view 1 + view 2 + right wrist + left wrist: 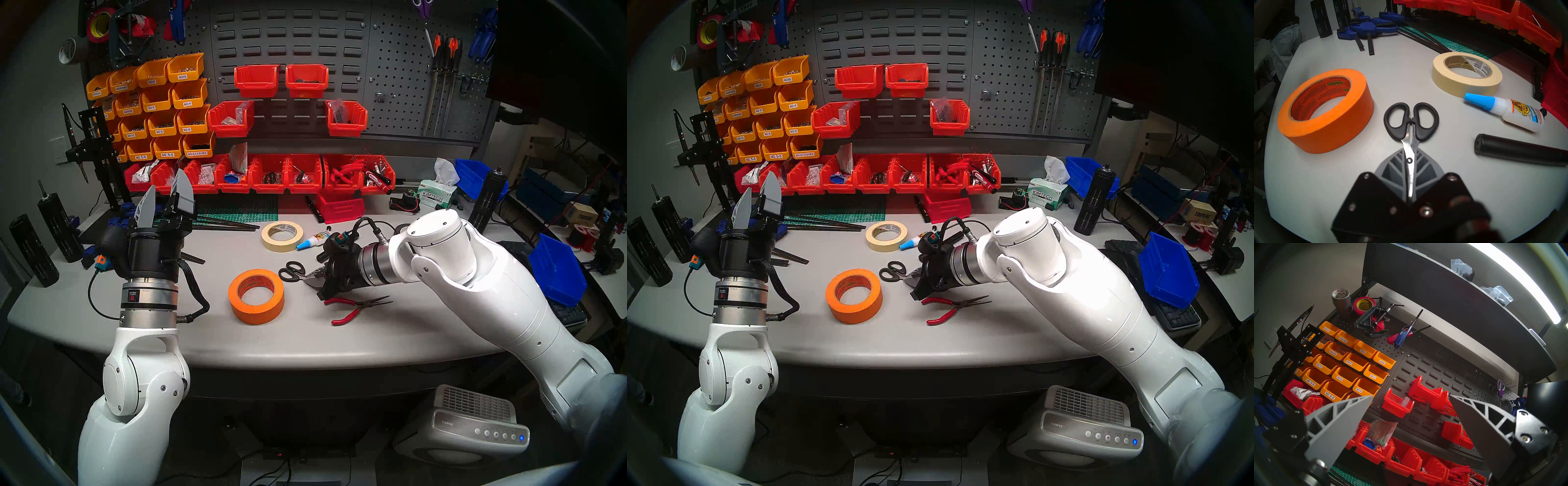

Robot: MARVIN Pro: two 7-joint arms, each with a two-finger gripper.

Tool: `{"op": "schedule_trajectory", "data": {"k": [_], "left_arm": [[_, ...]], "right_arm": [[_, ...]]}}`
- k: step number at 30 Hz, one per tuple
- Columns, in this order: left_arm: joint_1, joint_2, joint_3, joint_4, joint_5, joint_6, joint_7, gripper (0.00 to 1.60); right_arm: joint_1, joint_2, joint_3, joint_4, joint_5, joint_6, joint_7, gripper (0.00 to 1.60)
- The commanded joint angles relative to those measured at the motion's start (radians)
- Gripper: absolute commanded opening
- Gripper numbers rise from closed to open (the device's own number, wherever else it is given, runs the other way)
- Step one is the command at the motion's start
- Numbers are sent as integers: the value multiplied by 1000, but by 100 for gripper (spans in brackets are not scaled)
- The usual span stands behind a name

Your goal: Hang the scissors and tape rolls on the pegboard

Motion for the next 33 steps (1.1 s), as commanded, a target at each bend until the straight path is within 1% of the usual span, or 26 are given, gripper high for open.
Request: {"op": "schedule_trajectory", "data": {"k": [1, 5, 7, 14, 15, 16, 18, 24, 25, 26, 29, 31, 32, 33], "left_arm": [[-9, -2, -2, -29, -1, -9, -3, 160], [-9, -2, -2, -28, -1, -9, -3, 160], [-10, -2, -2, -28, -1, -9, -3, 160], [-10, -1, -2, -27, -1, -9, -3, 160], [-10, -1, -2, -27, -1, -9, -3, 160], [-10, -1, -2, -27, -1, -9, -3, 160], [-10, -1, -2, -27, -1, -9, -3, 160], [-10, -1, -2, -27, -1, -9, -3, 160], [-10, -1, -2, -27, -1, -9, -3, 160], [-10, -1, -2, -27, -1, -9, -3, 160], [-10, -1, -2, -27, -1, -9, -3, 160], [-10, -1, -2, -27, -1, -9, -3, 160], [-10, -1, -2, -27, -1, -9, -3, 160], [-10, -1, -2, -27, -1, -9, -3, 160]], "right_arm": [[11, 16, 42, -27, -7, -6, -29, 0], [1, 14, 91, -51, -2, -41, -62, 0], [-5, 10, 103, -55, 0, -49, -72, 0], [-62, -6, 197, -109, 4, -137, -156, 0], [-66, -1, 203, -121, -6, -146, -170, 0], [-79, -7, 223, -127, -8, -167, -192, 0], [-82, -6, 230, -132, -12, -175, -203, 0], [-116, -2, 286, -163, -63, -264, -301, 0], [-116, -4, 296, -167, -71, -263, -309, 0], [-125, -2, 303, -172, -75, -289, -325, 0], [-139, -8, 329, -186, -99, -327, -368, 0], [-144, -11, 343, -194, -112, -341, -388, 0], [-159, -14, 360, -200, -120, -375, -413, 0], [-159, -14, 360, -200, -120, -375, -413, 0]]}}
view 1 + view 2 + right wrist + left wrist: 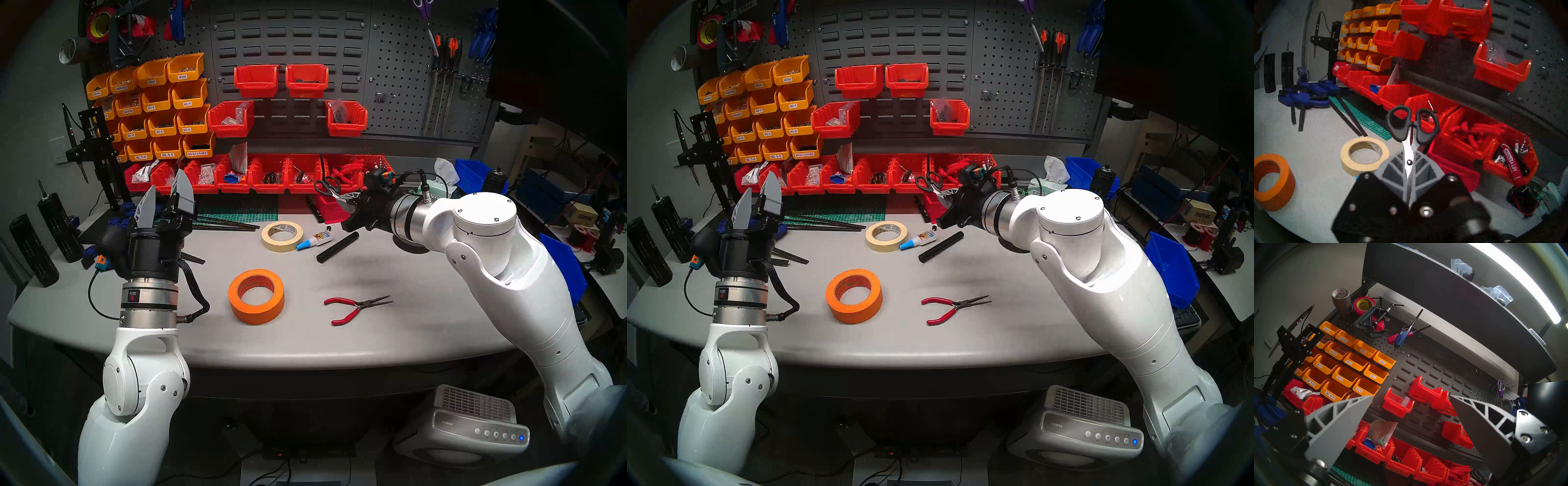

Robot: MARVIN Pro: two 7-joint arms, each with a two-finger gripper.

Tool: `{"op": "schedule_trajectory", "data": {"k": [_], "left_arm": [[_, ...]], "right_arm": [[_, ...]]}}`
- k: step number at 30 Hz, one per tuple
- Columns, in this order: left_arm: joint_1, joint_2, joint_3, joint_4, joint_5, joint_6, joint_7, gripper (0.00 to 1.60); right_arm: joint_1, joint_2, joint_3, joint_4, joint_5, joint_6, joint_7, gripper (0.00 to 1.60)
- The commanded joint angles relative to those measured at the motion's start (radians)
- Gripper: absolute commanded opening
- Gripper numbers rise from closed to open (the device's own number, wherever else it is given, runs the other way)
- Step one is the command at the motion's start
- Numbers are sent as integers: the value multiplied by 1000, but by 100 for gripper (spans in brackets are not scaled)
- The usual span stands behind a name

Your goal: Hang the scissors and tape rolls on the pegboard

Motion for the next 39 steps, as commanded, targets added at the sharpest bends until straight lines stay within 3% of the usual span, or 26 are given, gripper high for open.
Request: {"op": "schedule_trajectory", "data": {"k": [1, 17, 23, 39], "left_arm": [[-10, -2, -2, -28, -1, -9, -3, 160], [-9, -2, -2, -29, -1, -9, -3, 160], [-9, -2, -2, -29, -1, -9, -3, 160], [-10, -1, -2, -28, -1, -9, -3, 160]], "right_arm": [[-25, -12, 80, -57, -47, -111, -90, 0], [-107, -33, 194, -56, -103, -302, -205, 0], [-84, -34, 221, -12, -122, -361, -208, 0], [42, -50, 223, 136, -143, -427, -179, 0]]}}
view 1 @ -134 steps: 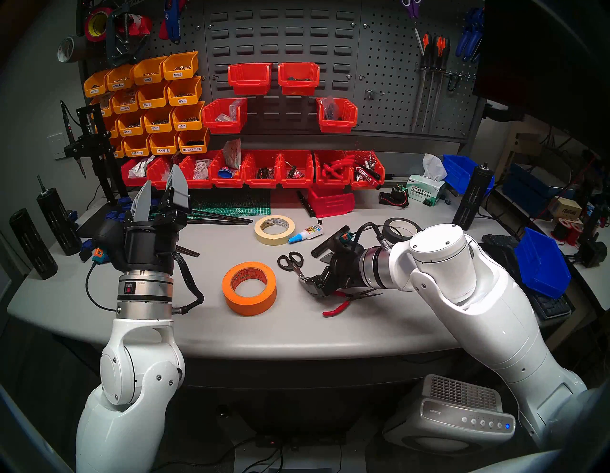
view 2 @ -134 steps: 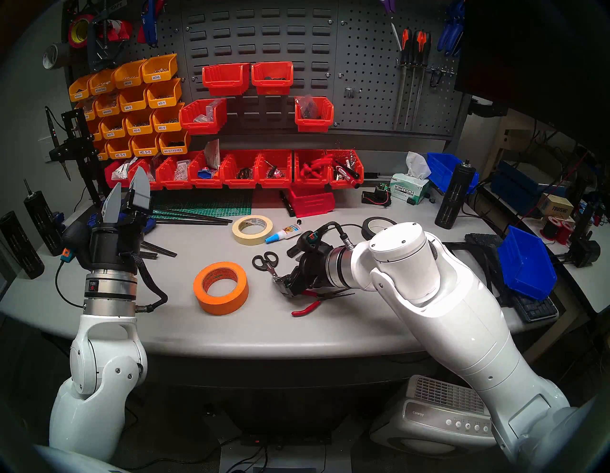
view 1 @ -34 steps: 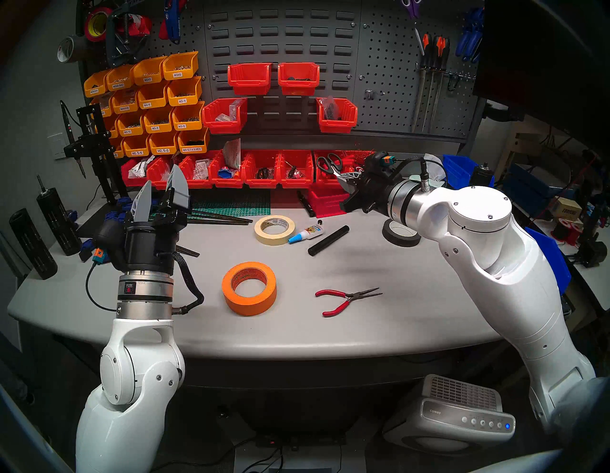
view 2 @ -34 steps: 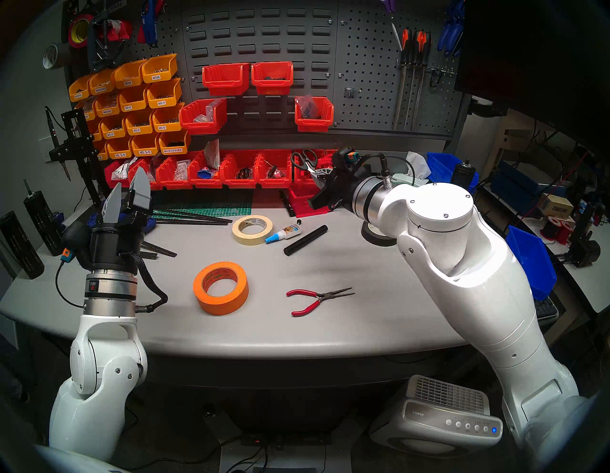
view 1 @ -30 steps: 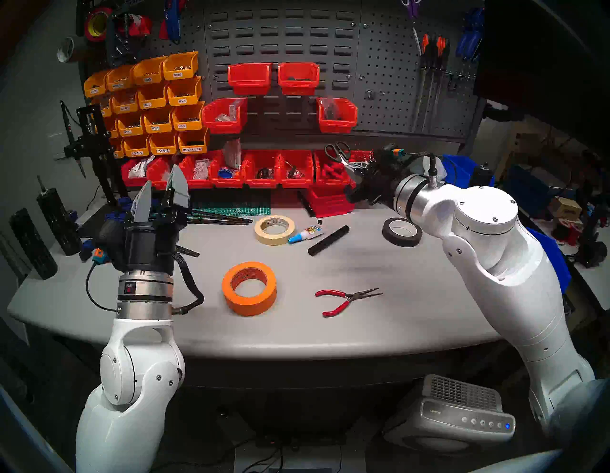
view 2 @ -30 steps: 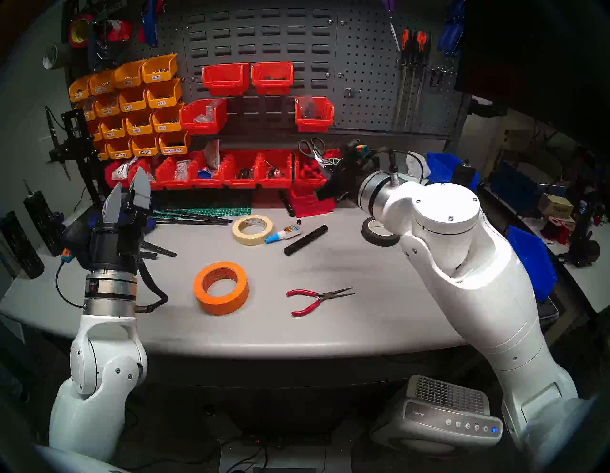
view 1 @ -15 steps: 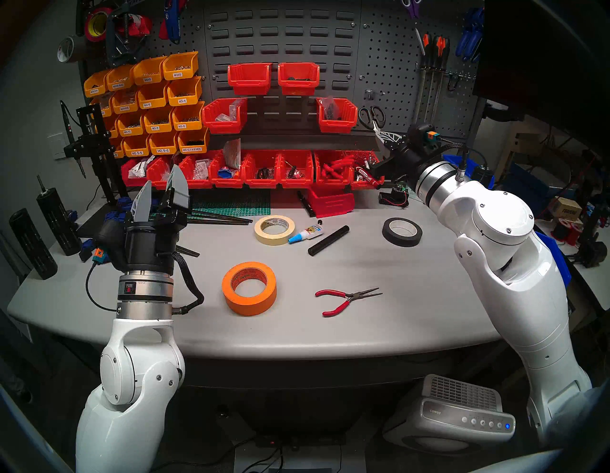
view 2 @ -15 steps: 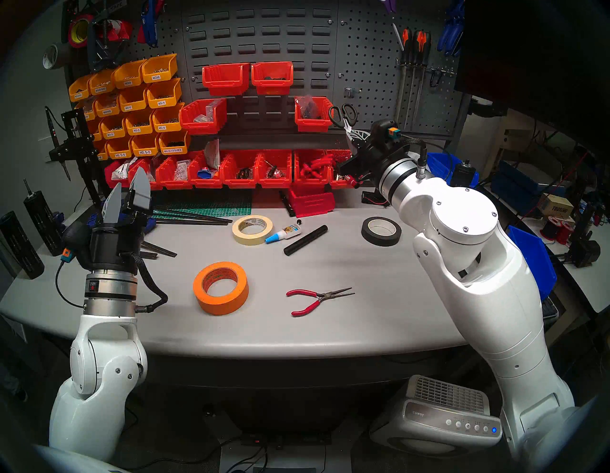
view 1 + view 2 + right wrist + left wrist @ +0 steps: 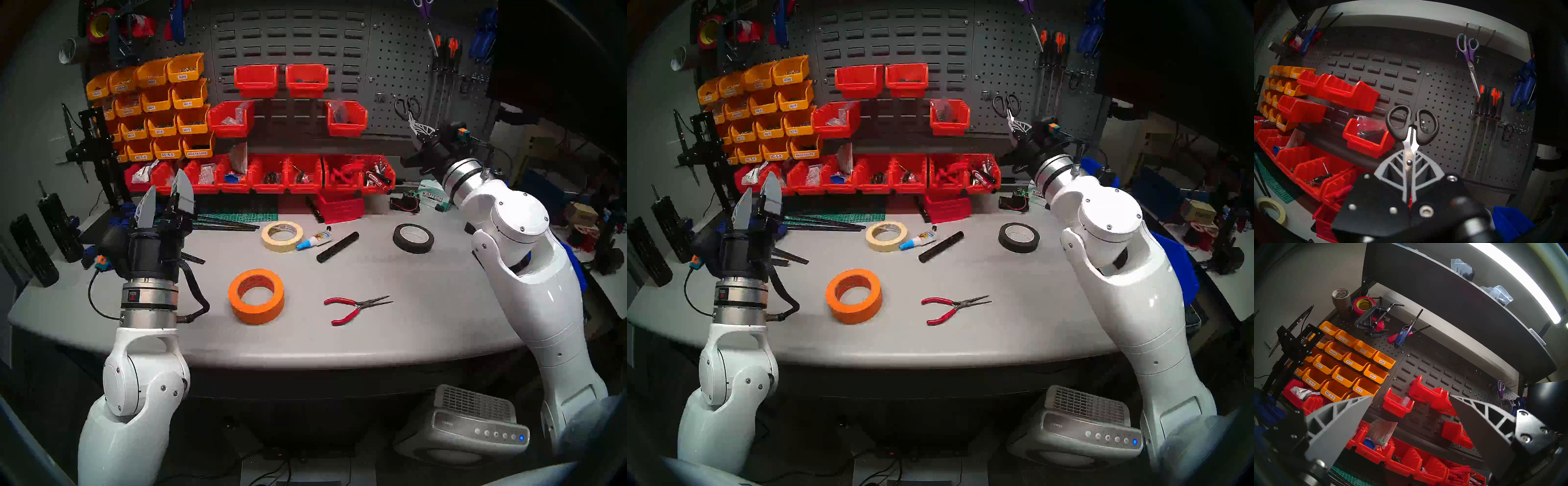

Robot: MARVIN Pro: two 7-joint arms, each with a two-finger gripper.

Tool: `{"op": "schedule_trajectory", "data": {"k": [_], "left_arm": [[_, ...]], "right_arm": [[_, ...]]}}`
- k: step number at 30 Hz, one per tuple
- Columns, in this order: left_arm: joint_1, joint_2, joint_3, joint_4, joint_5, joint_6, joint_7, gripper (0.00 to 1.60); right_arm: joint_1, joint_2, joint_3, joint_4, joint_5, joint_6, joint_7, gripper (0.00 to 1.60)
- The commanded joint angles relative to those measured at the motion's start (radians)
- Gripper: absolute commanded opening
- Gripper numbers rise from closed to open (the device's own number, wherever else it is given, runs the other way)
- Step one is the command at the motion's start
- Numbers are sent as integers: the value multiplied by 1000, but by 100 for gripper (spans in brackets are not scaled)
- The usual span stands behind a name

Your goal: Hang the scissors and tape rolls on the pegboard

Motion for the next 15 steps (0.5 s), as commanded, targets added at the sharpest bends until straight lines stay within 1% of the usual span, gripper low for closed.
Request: {"op": "schedule_trajectory", "data": {"k": [1, 7, 8, 9, 12, 13, 15], "left_arm": [[-10, -2, -3, -28, -1, -9, -3, 160], [-10, -2, -3, -28, -1, -9, -3, 160], [-10, -2, -3, -28, -1, -9, -3, 160], [-10, -2, -3, -28, -1, -9, -3, 160], [-10, -2, -3, -28, -1, -9, -3, 160], [-10, -2, -3, -28, -1, -9, -3, 160], [-10, -2, -3, -28, -1, -9, -3, 160]], "right_arm": [[98, -6, 22, 21, -14, -54, 10, 0], [138, -16, 20, 74, -21, -74, 23, 0], [135, -20, 26, 77, -25, -77, 28, 0], [156, -22, 16, 96, -23, -78, 30, 0], [178, -32, 11, 123, -25, -82, 41, 0], [197, -39, 3, 149, -26, -84, 52, 0], [194, -47, 8, 153, -27, -88, 59, 0]]}}
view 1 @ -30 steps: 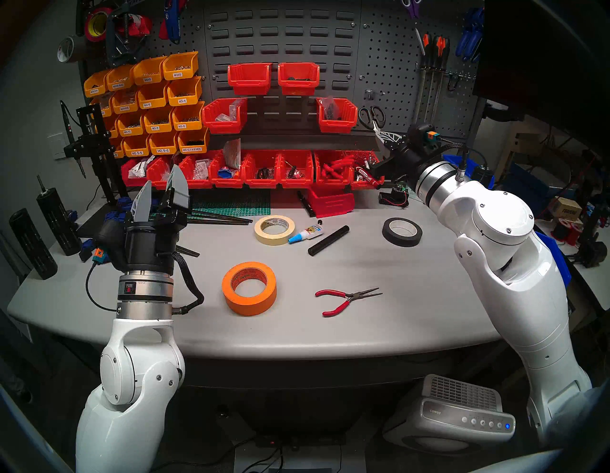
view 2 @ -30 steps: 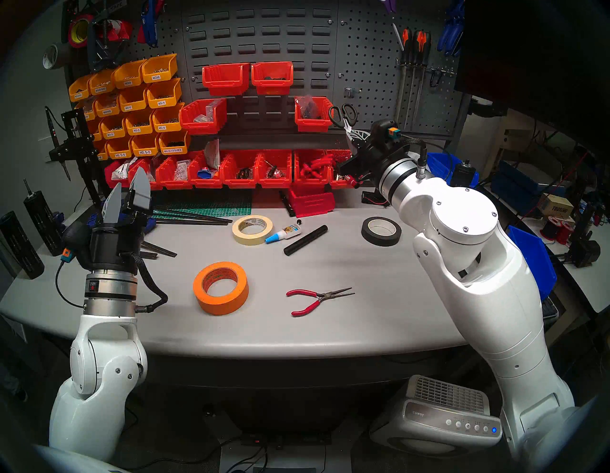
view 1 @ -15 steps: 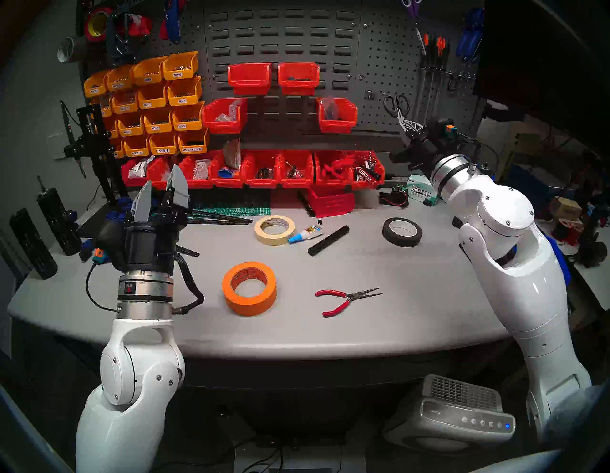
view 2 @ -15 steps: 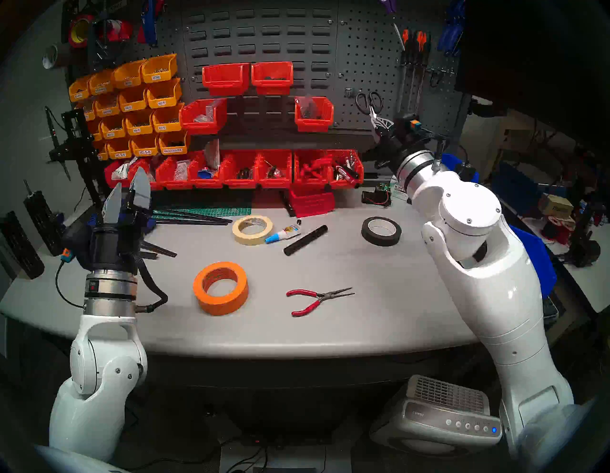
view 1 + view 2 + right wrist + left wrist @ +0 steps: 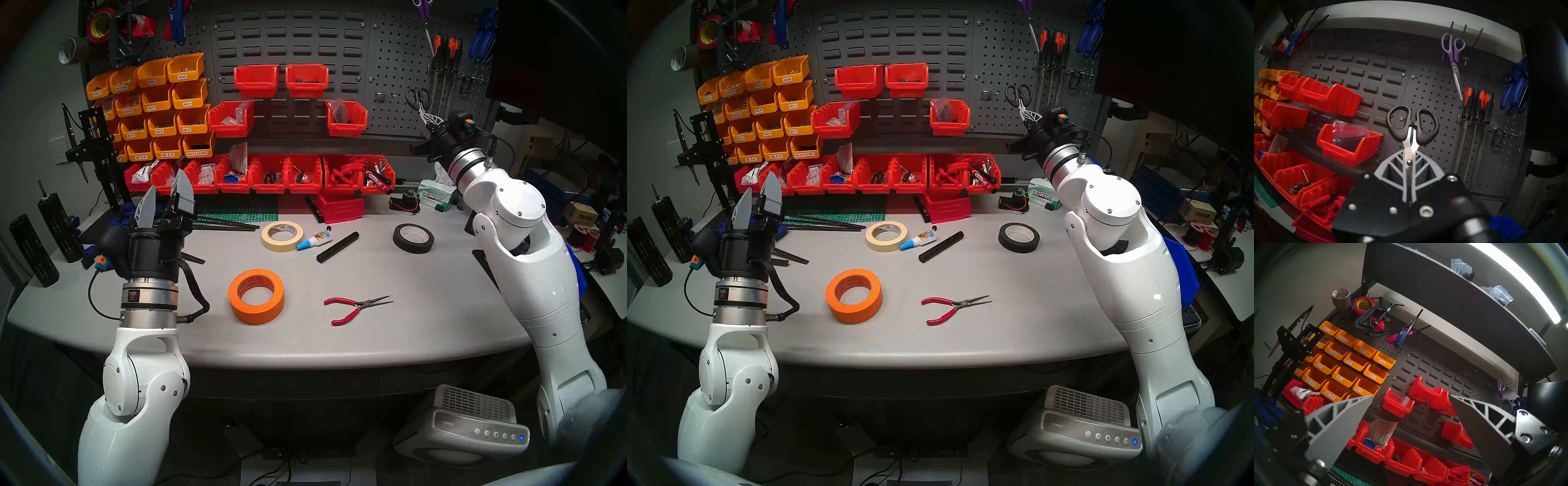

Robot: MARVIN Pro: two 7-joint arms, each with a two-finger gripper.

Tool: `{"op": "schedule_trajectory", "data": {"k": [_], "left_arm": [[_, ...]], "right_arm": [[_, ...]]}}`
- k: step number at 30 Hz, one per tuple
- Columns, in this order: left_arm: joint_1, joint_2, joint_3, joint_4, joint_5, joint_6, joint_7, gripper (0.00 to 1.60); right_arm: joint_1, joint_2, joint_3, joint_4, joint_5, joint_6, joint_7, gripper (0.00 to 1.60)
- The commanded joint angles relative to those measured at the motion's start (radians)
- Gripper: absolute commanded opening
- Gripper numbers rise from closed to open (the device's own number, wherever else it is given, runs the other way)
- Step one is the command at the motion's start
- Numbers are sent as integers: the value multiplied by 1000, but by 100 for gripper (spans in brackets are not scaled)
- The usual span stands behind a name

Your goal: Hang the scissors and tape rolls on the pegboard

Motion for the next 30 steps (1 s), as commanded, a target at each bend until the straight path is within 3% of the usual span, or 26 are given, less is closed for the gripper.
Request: {"op": "schedule_trajectory", "data": {"k": [1, 30], "left_arm": [[-10, -2, -3, -28, -1, -9, -3, 160], [-10, -2, -2, -28, -1, -9, -3, 160]], "right_arm": [[107, -29, 5, 33, -5, -35, 27, 0], [295, -109, -54, 246, -49, -22, 126, 0]]}}
